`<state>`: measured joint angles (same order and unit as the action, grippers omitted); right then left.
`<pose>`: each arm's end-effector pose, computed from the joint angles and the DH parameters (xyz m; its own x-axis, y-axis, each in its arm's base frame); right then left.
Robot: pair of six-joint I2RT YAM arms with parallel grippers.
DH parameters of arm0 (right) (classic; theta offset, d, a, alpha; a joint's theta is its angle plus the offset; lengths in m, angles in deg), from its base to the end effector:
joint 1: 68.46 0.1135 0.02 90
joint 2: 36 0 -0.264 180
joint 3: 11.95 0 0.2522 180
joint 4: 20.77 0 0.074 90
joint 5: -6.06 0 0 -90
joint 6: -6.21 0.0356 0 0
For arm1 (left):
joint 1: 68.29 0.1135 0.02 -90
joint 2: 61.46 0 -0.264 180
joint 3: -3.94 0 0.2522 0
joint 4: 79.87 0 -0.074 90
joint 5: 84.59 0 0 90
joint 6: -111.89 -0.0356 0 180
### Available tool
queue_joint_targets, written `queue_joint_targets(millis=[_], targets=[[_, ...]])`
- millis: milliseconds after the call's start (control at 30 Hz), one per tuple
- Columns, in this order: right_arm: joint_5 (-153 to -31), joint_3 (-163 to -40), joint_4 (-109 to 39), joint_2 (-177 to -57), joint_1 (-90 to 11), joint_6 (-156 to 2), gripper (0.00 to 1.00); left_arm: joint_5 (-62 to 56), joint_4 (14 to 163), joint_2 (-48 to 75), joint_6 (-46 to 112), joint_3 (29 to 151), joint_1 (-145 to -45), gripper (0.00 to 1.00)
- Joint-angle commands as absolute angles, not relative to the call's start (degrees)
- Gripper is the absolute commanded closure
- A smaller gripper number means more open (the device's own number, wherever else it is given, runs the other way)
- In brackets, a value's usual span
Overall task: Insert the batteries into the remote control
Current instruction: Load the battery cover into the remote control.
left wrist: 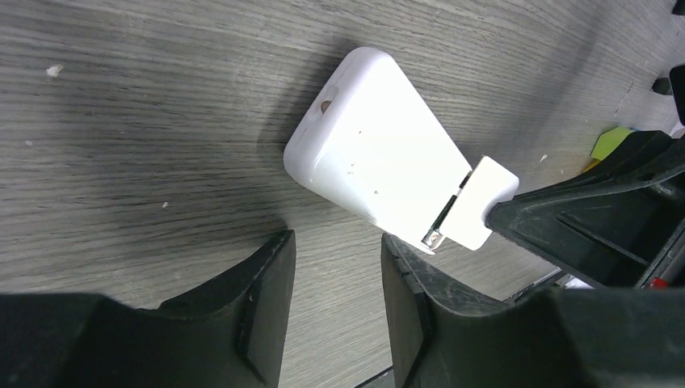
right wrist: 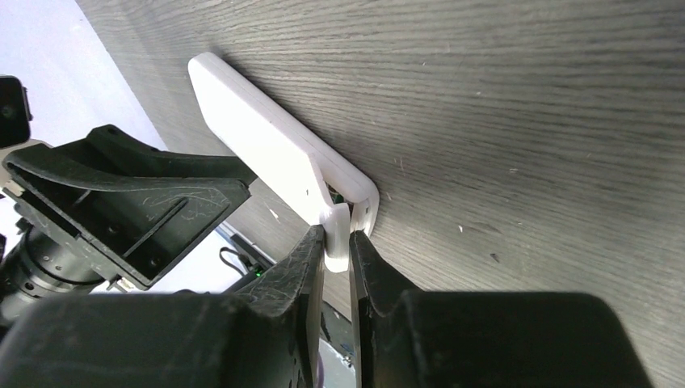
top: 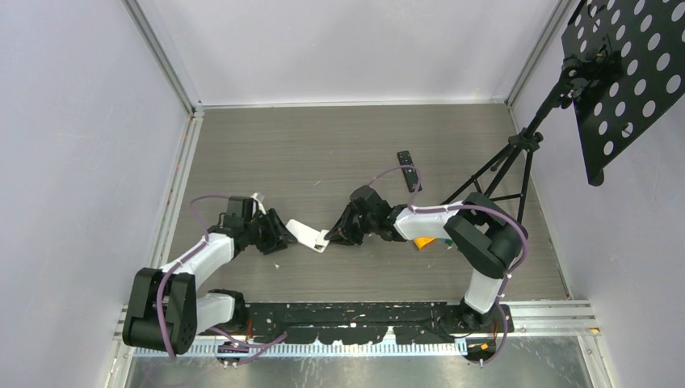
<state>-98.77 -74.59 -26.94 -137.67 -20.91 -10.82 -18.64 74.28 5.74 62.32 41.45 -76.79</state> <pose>0.2266 0.2612 0.1363 -0.9387 0.3433 -0.0327 0.2134 0.6527 0.7269 0.1927 -0.0435 0.1441 -0.8562 -0.4708 -0.2128 -0.2525 0.7406 -0.6227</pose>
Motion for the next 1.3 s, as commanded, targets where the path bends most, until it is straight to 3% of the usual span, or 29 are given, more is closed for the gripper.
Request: queue_joint_targets(millis=[0, 100, 200, 300, 500, 800, 1100, 1267], targets=[[-97.48, -73.18, -21.68, -135.55, -20.15, -7.49, 1.0, -17.39, 74.02, 4.46, 63.53, 41.29, -76.64, 0.55], [-97.47, -71.95, -18.62, -135.98, -19.94, -5.9, 1.0, -16.28, 73.37, 4.13, 63.41, 41.99, -76.64, 0.46], [-96.99, -70.42, -15.78, -135.97, -19.78, -4.72, 1.0, -13.22, 70.88, 3.82, 61.9, 44.27, -76.64, 0.27], [-96.54, -69.12, -13.3, -136.21, -19.62, -3.69, 1.0, -9.99, 69.93, 3.64, 60.0, 46.14, -76.64, 0.14], [-95.34, -67.65, -9.81, -136.86, -19.25, -3.2, 1.0, -8.48, 71.54, 4.78, 57.75, 48.65, -76.64, 0.06], [-95.9, -66.55, -4.55, -137.62, -19.15, -4.23, 1.0, -17.96, 80.54, 9.3, 58.94, 47.71, -76.64, 0.1], [-99.54, -67.49, -9.06, -134.32, -19.08, -14.14, 1.0, -21.22, 79.13, 11.15, 59.92, 46.02, -76.64, 0.43], [-101.46, -66.72, -4.99, -135.43, -19.16, -11.6, 1.0, -21.44, 78.91, 10.8, 60.81, 43.96, -76.64, 0.51]])
